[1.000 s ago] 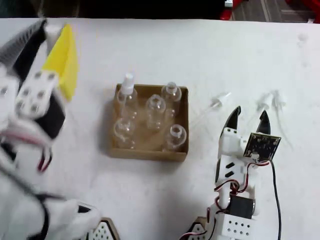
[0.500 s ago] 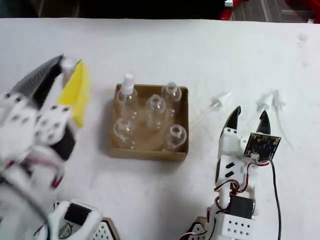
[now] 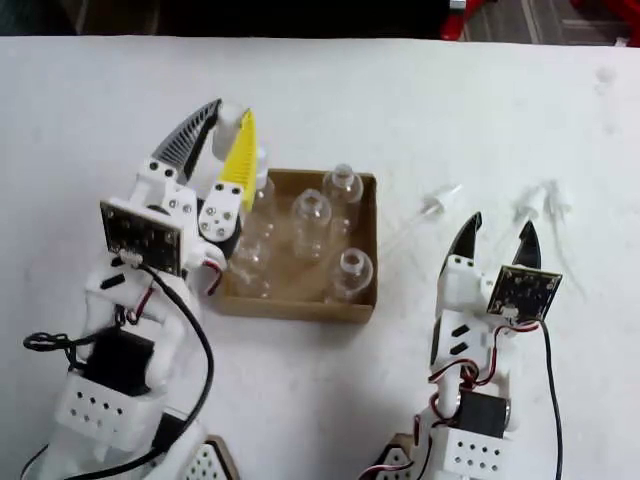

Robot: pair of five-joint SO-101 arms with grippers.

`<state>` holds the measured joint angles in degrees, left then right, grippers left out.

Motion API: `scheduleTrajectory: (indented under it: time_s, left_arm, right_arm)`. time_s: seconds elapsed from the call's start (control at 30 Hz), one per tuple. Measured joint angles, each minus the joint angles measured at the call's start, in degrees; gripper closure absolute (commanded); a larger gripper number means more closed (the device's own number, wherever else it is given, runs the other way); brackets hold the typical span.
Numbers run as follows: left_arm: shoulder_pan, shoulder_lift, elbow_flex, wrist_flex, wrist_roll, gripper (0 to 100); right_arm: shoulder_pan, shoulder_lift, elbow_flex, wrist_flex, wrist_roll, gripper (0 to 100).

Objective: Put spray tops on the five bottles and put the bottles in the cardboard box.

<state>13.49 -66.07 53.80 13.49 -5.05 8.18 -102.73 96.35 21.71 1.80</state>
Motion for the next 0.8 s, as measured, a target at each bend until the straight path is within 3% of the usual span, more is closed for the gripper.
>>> scheduleTrajectory:
  time_s: [0.8]
  left_arm:
    - [4.92,-0.53,2.2,-0.97,0.0,98]
  right_arm:
    - [0.0,0.0,0.0,0.0,0.0,78.7]
